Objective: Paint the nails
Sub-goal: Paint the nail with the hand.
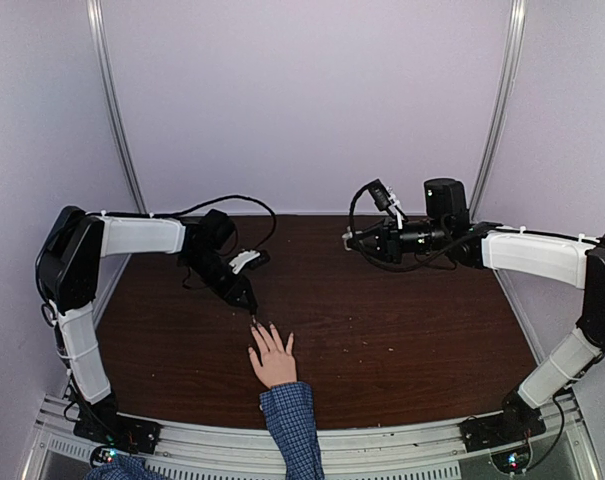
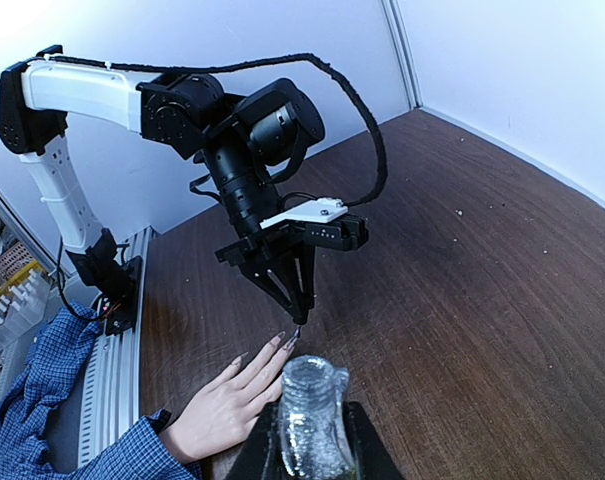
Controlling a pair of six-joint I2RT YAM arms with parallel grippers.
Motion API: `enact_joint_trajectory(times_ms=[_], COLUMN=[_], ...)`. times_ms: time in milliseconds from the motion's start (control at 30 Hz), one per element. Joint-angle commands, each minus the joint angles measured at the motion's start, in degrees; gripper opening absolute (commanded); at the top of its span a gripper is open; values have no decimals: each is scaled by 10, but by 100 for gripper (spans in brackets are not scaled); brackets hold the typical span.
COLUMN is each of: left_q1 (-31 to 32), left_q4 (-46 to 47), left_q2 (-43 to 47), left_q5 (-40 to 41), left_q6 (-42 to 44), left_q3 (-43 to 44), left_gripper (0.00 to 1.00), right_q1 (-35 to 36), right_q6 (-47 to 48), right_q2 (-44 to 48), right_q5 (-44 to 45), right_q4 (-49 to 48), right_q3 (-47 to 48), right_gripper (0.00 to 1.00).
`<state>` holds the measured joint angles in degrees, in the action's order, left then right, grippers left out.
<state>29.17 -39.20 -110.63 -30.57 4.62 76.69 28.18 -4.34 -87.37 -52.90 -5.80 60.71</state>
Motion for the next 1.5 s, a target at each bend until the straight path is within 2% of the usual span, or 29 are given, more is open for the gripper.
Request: enact_joint_trajectory(times_ms=[0, 233, 500, 1467], left_q1=[-5, -5, 1, 20], left_q4=[3, 42, 40, 5], left_q2=[31, 64, 51, 6], left_q5=[6, -21, -43, -25], left_q6=[9, 11, 19, 26], left_q3=[18, -7, -10, 0], left_gripper=[0, 0, 0, 0], right_q1=[-5, -5, -5, -5], right_q6=[0, -1, -1, 3], right_q2=[4, 5, 4, 4], right_q5=[-8, -9, -8, -5], right_q4=[-12, -14, -13, -9], right_q3=[-5, -7, -6, -6], right_gripper=[0, 0, 0, 0])
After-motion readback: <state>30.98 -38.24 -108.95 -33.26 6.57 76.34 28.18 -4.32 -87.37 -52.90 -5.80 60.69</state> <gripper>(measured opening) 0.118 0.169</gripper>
